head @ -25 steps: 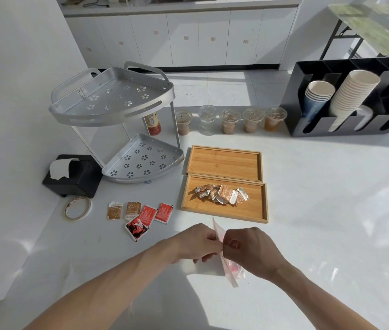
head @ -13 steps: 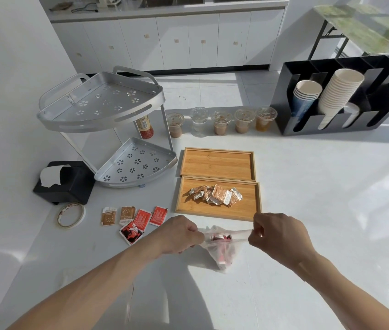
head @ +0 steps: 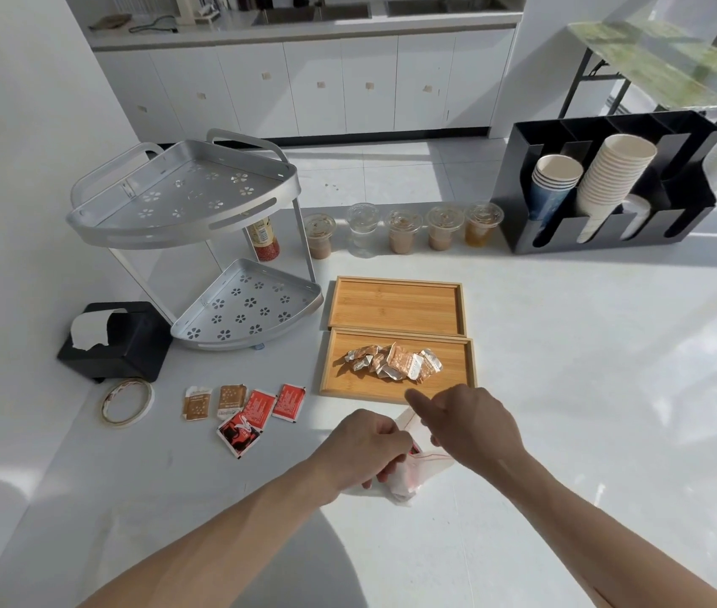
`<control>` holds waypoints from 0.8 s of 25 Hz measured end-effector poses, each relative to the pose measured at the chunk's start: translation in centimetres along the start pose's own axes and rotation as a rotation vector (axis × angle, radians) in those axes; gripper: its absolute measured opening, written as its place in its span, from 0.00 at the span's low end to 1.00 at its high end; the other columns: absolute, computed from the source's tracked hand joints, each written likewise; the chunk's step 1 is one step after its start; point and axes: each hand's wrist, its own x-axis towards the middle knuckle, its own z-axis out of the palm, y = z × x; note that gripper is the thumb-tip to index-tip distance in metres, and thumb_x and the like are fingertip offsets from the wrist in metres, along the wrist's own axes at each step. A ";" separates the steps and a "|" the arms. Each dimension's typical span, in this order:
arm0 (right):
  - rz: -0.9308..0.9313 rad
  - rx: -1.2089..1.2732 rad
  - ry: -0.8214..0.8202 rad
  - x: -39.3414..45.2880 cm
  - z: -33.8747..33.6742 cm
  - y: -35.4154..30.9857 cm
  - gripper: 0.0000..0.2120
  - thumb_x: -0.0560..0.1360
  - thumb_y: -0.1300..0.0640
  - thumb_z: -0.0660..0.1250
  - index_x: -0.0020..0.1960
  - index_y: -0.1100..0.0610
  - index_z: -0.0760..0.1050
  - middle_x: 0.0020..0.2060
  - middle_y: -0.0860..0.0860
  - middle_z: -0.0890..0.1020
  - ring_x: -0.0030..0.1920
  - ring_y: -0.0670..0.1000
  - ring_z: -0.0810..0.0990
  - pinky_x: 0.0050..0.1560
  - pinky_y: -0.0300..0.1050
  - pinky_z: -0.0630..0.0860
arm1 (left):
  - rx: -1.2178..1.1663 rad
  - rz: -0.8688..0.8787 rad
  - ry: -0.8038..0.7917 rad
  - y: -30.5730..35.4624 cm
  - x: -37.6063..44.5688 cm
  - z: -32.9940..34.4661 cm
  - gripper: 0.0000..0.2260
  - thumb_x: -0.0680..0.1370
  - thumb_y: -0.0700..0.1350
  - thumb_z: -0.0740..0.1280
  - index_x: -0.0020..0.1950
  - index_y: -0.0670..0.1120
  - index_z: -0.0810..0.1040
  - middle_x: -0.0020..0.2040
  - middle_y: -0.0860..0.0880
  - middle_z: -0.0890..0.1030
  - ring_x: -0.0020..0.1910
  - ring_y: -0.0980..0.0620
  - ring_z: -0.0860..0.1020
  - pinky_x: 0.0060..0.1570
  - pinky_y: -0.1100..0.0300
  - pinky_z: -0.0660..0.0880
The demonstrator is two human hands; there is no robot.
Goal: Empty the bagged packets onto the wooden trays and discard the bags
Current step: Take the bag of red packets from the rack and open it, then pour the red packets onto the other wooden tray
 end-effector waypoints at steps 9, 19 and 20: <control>0.022 0.152 0.005 1.4 0.6 -0.9 0.11 0.70 0.51 0.67 0.30 0.50 0.80 0.32 0.47 0.85 0.34 0.49 0.81 0.31 0.42 0.73 | -0.161 0.045 -0.050 -4.6 -0.1 0.5 0.10 0.77 0.42 0.61 0.38 0.46 0.77 0.34 0.48 0.80 0.33 0.53 0.78 0.30 0.60 0.73; -0.207 0.218 0.029 1.4 -4.4 -2.8 0.12 0.72 0.49 0.68 0.31 0.48 0.80 0.31 0.44 0.84 0.30 0.43 0.78 0.32 0.42 0.72 | 0.014 -0.020 0.094 -8.8 5.4 -4.1 0.26 0.72 0.52 0.75 0.66 0.56 0.68 0.59 0.50 0.79 0.54 0.50 0.80 0.39 0.61 0.78; -0.231 0.234 0.028 1.7 -5.2 -3.0 0.11 0.73 0.49 0.68 0.32 0.49 0.81 0.31 0.44 0.85 0.30 0.41 0.77 0.33 0.42 0.72 | -0.001 0.021 0.114 -8.2 6.1 -4.0 0.23 0.72 0.51 0.74 0.63 0.56 0.69 0.58 0.50 0.80 0.54 0.50 0.80 0.39 0.59 0.79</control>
